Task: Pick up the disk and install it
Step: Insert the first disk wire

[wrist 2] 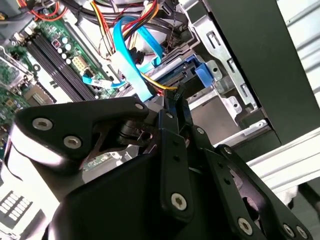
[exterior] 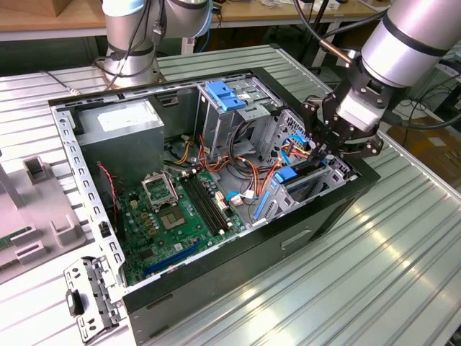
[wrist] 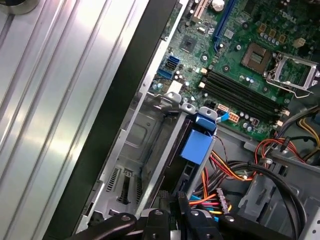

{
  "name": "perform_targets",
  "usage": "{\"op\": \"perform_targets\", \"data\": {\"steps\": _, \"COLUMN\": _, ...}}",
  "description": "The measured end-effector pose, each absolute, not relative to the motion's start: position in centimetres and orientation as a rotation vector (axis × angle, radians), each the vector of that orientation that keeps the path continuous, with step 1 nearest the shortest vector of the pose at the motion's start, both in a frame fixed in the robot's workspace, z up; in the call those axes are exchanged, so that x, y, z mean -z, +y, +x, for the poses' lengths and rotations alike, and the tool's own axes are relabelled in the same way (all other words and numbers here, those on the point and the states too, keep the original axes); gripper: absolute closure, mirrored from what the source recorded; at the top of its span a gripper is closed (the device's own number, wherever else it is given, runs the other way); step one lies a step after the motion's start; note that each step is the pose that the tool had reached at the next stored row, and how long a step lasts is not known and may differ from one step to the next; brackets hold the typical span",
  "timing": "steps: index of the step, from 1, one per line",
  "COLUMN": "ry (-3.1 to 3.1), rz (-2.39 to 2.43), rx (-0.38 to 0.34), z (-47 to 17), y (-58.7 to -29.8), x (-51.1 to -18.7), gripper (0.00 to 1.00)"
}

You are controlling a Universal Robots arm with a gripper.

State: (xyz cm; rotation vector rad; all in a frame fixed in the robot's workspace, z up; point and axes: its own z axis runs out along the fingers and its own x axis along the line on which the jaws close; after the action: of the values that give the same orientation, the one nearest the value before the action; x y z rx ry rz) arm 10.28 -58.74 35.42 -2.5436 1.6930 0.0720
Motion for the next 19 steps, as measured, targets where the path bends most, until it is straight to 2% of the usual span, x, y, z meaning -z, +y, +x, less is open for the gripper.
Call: {"op": "perform_targets", "data": {"steps": 19, "ry": 1.932, "rz": -2.359, "rx": -0.062, "z": 9.71, "y": -58.41, "x": -35.17, "gripper": 0.82}}
